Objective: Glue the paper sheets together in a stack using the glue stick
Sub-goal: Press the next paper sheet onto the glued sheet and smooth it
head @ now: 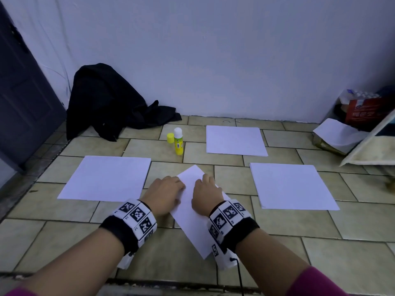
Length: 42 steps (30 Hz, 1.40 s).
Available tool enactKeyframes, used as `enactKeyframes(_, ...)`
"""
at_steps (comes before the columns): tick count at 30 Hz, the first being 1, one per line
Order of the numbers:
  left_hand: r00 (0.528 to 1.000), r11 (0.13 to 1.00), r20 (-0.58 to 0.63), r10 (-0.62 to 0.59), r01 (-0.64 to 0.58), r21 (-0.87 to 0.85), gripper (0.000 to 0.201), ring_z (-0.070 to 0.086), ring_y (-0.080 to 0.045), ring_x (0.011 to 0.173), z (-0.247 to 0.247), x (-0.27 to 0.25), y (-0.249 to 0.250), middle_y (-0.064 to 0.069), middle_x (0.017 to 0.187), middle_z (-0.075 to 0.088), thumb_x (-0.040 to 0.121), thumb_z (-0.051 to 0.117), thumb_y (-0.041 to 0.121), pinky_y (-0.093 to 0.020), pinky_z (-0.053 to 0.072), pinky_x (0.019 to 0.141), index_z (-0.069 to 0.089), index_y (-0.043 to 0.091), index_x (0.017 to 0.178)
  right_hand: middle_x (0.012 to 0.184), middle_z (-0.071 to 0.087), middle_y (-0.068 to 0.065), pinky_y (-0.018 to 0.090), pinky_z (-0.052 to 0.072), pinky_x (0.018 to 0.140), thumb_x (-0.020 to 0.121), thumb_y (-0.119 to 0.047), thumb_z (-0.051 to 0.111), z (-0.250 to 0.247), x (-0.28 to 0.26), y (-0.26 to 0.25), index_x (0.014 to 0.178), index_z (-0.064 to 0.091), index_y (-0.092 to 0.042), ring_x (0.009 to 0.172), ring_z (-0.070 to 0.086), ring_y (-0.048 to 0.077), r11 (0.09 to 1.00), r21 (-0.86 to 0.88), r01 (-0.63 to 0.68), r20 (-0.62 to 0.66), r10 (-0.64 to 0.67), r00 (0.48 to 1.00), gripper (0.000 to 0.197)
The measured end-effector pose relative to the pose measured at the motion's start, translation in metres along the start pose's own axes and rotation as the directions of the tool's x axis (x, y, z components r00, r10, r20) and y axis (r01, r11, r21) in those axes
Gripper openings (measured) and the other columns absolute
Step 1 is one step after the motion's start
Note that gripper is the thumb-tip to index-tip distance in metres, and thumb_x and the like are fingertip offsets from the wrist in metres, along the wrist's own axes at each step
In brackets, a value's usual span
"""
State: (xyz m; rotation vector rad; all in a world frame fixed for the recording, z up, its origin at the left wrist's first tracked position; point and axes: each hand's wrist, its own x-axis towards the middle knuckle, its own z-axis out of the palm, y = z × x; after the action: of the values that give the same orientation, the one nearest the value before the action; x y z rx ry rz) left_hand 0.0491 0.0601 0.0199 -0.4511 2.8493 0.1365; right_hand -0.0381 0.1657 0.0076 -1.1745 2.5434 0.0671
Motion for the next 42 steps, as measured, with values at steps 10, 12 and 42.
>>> enactKeyframes(10,0.996,0.976,-0.072,-0.056,0.039,-0.213,0.049,0.043,-0.017,0.124,0.004,-0.002,0.0,0.003,0.132,0.05,0.082,0.072,0.023,-0.027,0.038,0.096,0.054,0.024,0.127,0.143,0.025,0.006,0.052,0.04,0.1,0.089,-0.017,0.053,-0.005,0.008,-0.008,0.139,0.03,-0.007,0.133,0.024,0.024,0.997,0.039,0.065,0.125,-0.07,0.99,0.055)
enactKeyframes(12,0.996,0.962,-0.015,-0.088,0.082,-0.259,0.081,0.023,-0.018,0.14,0.006,0.006,-0.007,0.0,0.15,0.03,0.074,0.08,0.031,-0.033,0.03,0.11,0.037,0.017,0.142,0.147,0.02,0.006,0.059,0.036,0.102,0.09,-0.025,0.057,-0.008,0.01,-0.012,0.142,0.026,-0.006,0.138,0.018,0.024,0.996,0.067,0.056,0.16,-0.066,0.985,0.064)
enactKeyframes(42,0.989,0.985,0.05,-0.139,0.143,-0.097,0.07,0.022,-0.019,0.143,0.001,0.009,-0.031,-0.003,0.136,0.05,0.083,0.047,0.071,-0.047,0.006,0.116,0.058,0.016,0.125,0.134,0.043,0.012,0.037,0.037,0.097,0.095,-0.035,0.05,-0.024,0.01,0.056,0.126,0.048,-0.01,0.128,0.034,0.027,0.949,-0.244,-0.199,-0.045,0.194,0.98,0.04)
